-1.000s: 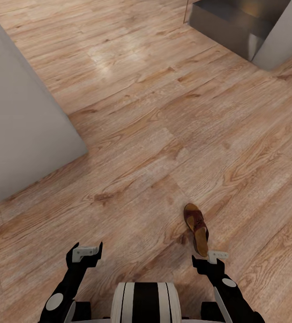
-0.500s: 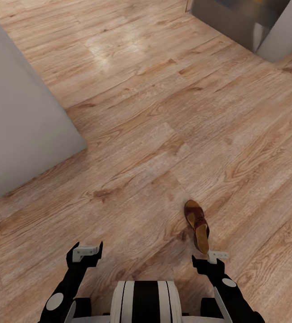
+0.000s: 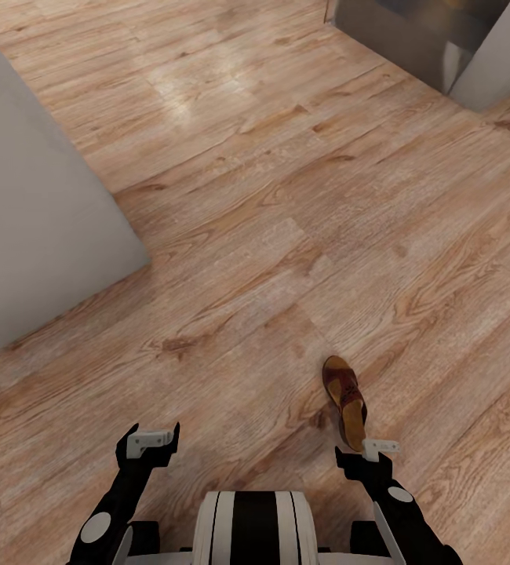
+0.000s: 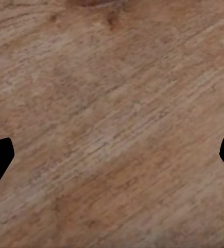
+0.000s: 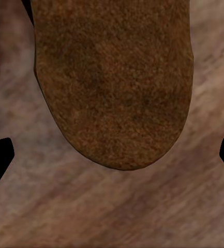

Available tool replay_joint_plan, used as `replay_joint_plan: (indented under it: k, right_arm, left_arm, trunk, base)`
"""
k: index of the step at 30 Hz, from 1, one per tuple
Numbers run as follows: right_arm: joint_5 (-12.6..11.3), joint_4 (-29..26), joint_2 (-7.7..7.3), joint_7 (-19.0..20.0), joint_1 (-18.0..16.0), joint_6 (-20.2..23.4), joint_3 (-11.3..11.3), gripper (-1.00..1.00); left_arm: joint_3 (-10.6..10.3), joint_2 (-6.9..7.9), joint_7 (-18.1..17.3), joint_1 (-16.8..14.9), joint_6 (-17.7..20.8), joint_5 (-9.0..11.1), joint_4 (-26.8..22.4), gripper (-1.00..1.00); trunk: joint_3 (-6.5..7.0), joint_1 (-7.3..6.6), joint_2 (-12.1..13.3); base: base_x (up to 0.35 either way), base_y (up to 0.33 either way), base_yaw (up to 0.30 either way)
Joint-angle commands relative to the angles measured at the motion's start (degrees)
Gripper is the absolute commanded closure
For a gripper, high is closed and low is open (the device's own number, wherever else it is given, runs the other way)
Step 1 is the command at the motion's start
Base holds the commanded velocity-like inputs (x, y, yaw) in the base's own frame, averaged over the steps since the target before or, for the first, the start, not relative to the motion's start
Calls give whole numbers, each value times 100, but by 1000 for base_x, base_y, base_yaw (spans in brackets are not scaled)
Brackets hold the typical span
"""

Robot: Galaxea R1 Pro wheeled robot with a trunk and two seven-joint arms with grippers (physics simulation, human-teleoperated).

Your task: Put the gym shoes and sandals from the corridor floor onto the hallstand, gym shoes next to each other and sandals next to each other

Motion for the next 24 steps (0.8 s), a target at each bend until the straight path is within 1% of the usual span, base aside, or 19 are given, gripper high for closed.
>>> replay_joint_plan:
  k: [1,7,13,24]
  right_arm:
    - [7,-10,3,-3,0,32,-8,-100]
    - [8,-10,3,-3,-1,31,-7,-100]
    - [7,-10,3,-3,0,31,-8,-100]
    - [6,-10,3,-3,1,31,-10,-100]
  left_arm:
    - [6,-3,2,-1,-16,-5,1,-100]
    - [6,-3,2,-1,-16,3,1,-100]
    - [6,-3,2,-1,-16,-3,1,-100]
    - [6,-3,2,-1,-16,4,1,-100]
  trunk:
    - [-3,-1,-1]
    - [-3,-1,-1]
    - [-3,-1,-1]
    - [-3,-1,-1]
  base:
    - [7,0,0]
    - [9,0,0]
    - [97,0,0]
    - [28,0,0]
